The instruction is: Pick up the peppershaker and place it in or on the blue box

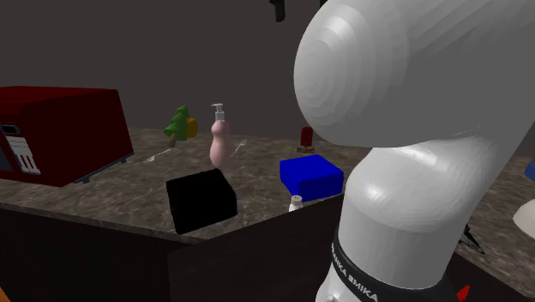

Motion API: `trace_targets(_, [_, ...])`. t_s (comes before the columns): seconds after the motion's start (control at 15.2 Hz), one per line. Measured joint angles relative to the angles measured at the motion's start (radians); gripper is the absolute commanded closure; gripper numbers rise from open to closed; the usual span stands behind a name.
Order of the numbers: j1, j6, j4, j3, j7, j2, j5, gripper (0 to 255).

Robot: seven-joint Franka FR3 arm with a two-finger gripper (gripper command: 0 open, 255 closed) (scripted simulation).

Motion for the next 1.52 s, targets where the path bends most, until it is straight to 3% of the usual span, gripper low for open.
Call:
trace_targets(0.2, [-0.001,0.041,-0.043,-0.009,-0.008,-0.005,-0.007,0])
trace_targets(0.73, [-0.011,0.325,-0.292,-0.069,-0.055,0.008,-0.054,0])
trace_targets(1.19, [-0.022,0.644,-0.448,-0.130,-0.093,0.149,-0.103,0])
trace_targets(1.52, [-0.027,0.916,-0.511,-0.178,-0.121,0.345,-0.137,0])
